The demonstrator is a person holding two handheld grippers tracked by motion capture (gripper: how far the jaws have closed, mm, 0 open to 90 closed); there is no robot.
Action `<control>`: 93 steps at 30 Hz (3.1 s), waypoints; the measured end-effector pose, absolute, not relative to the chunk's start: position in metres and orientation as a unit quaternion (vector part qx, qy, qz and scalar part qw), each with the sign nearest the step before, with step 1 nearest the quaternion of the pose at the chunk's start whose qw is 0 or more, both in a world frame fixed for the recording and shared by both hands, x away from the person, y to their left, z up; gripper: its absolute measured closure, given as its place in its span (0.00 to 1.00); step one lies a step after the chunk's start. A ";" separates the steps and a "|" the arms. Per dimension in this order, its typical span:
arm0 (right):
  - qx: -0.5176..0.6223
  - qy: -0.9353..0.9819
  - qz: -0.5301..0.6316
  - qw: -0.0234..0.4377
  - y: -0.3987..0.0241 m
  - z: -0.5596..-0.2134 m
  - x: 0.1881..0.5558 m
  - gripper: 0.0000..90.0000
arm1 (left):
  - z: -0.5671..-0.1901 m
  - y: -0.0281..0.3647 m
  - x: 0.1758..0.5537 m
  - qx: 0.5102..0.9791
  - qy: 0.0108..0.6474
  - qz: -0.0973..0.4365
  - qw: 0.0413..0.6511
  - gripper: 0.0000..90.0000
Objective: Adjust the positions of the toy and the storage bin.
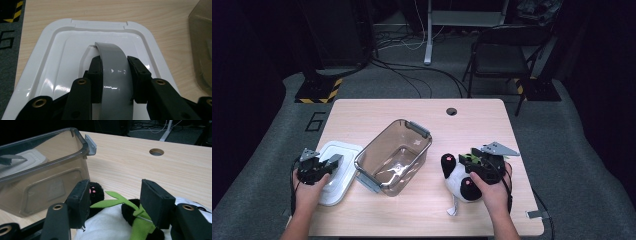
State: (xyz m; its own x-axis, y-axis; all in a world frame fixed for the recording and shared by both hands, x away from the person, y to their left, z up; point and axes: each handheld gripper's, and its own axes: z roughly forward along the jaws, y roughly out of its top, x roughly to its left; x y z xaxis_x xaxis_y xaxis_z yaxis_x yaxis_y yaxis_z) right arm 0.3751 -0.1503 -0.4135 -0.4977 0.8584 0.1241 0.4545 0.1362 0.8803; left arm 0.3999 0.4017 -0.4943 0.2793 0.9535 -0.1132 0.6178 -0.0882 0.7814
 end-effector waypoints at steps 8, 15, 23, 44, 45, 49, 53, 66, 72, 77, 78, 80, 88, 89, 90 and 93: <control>0.455 0.724 0.474 0.212 -0.151 -0.415 0.376 0.45 | -0.499 0.398 0.401 0.710 0.557 0.221 0.370 0.74; 0.455 0.723 0.474 0.213 -0.152 -0.415 0.376 0.45 | -0.502 0.398 0.402 0.714 0.557 0.219 0.364 0.73; 0.456 0.722 0.475 0.213 -0.153 -0.415 0.376 0.45 | -0.500 0.398 0.401 0.710 0.559 0.219 0.369 0.66; 0.471 0.716 0.460 0.232 -0.177 -0.414 0.377 0.45 | -0.472 0.391 0.389 0.714 0.539 0.233 0.381 0.52; 0.471 0.716 0.459 0.232 -0.178 -0.415 0.377 0.45 | -0.470 0.390 0.389 0.712 0.538 0.235 0.385 0.52; 0.474 0.719 0.454 0.230 -0.183 -0.419 0.377 0.45 | -0.463 0.390 0.390 0.712 0.533 0.236 0.392 0.51; 0.473 0.722 0.451 0.226 -0.186 -0.422 0.375 0.46 | -0.458 0.389 0.391 0.709 0.530 0.238 0.399 0.51; 0.462 0.736 0.446 0.214 -0.181 -0.428 0.370 0.50 | -0.445 0.378 0.398 0.715 0.515 0.225 0.416 0.51; 0.459 0.752 0.429 0.200 -0.181 -0.436 0.367 0.60 | -0.437 0.372 0.400 0.720 0.505 0.219 0.424 0.50; 0.459 0.751 0.436 0.186 -0.181 -0.441 0.364 0.68 | -0.431 0.364 0.401 0.721 0.495 0.216 0.435 0.50; 0.458 0.752 0.435 0.187 -0.182 -0.442 0.364 0.68 | -0.430 0.362 0.402 0.723 0.493 0.215 0.435 0.50; 0.457 0.754 0.432 0.188 -0.180 -0.445 0.363 0.69 | -0.428 0.360 0.402 0.724 0.489 0.215 0.437 0.50; 0.449 0.766 0.410 0.211 -0.174 -0.448 0.363 0.64 | -0.422 0.355 0.401 0.727 0.480 0.215 0.441 0.49; 0.455 0.762 0.409 0.213 -0.175 -0.448 0.363 0.59 | -0.422 0.355 0.401 0.727 0.479 0.215 0.442 0.49; 0.458 0.758 0.412 0.214 -0.176 -0.448 0.364 0.58 | -0.422 0.355 0.402 0.727 0.479 0.214 0.443 0.49; 0.456 0.760 0.414 0.207 -0.177 -0.448 0.365 0.60 | -0.420 0.353 0.403 0.726 0.476 0.210 0.451 0.48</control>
